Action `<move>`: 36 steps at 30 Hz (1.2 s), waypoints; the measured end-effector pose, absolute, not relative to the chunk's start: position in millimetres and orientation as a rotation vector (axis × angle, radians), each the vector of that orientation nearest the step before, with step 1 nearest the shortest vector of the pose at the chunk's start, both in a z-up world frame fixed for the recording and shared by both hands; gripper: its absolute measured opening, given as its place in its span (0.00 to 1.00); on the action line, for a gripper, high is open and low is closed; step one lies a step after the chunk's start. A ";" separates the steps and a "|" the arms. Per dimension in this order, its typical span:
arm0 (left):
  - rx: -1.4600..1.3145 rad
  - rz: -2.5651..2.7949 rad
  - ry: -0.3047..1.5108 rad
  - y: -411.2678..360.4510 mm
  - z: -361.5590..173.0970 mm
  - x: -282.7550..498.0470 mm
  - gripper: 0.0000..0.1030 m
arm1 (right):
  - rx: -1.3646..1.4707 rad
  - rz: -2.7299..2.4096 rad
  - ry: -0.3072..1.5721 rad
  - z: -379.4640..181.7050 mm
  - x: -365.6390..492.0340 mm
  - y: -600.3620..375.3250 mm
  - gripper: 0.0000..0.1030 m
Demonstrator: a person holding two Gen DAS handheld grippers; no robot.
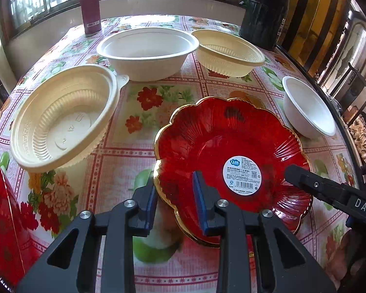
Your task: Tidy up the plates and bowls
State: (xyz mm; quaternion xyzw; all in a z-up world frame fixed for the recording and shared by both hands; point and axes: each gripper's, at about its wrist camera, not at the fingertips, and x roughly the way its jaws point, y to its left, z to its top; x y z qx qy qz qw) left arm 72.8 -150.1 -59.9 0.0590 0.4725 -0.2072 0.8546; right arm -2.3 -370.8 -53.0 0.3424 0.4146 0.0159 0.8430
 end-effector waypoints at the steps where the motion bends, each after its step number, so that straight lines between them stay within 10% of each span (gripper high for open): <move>1: 0.125 -0.437 0.991 -147.1 -59.1 67.1 0.25 | 0.717 0.036 0.880 -51.5 -6.6 -367.3 0.19; 36: -0.079 -0.048 0.868 94.6 -0.9 7.3 0.25 | 0.365 0.468 0.950 6.5 21.1 -103.5 0.21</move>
